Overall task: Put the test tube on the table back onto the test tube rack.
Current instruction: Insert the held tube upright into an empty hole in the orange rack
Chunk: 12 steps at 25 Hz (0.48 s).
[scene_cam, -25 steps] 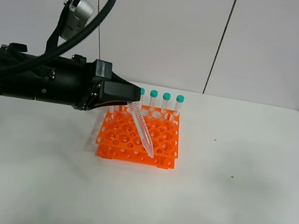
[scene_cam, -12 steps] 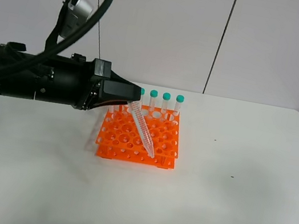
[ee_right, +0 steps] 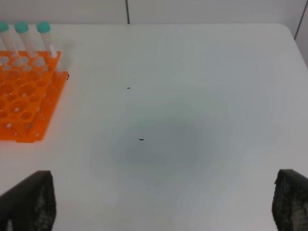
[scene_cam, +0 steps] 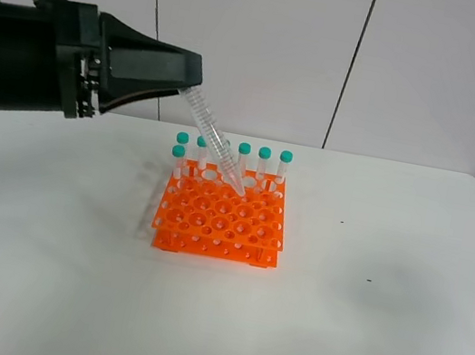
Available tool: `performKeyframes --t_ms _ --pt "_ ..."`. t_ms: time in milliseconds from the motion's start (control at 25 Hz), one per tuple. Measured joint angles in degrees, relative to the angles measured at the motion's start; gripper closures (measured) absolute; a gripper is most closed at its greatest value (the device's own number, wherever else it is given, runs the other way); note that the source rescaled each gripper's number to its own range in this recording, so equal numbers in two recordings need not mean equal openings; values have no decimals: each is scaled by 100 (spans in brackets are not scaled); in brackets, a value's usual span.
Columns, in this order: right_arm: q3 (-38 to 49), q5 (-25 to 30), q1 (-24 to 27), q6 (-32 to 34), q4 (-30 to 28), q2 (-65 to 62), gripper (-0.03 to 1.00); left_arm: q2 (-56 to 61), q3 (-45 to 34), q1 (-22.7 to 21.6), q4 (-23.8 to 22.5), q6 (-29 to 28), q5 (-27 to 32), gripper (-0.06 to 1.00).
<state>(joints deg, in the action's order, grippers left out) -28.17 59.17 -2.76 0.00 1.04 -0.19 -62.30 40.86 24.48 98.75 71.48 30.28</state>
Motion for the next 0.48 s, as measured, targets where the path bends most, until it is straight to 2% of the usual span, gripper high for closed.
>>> performKeyframes --t_ms 120,240,360,480 --pt "0 0 0 0 0 0 -3 334 0 0 -329 79 -324 94" --pt "0 0 0 0 0 0 -3 573 0 0 -1116 98 -764 94" --pt "0 0 0 0 0 0 -3 773 0 0 -2442 -328 -1197 94" --pt "0 0 0 0 0 0 -3 893 47 0 -4352 -1387 -1493 94"
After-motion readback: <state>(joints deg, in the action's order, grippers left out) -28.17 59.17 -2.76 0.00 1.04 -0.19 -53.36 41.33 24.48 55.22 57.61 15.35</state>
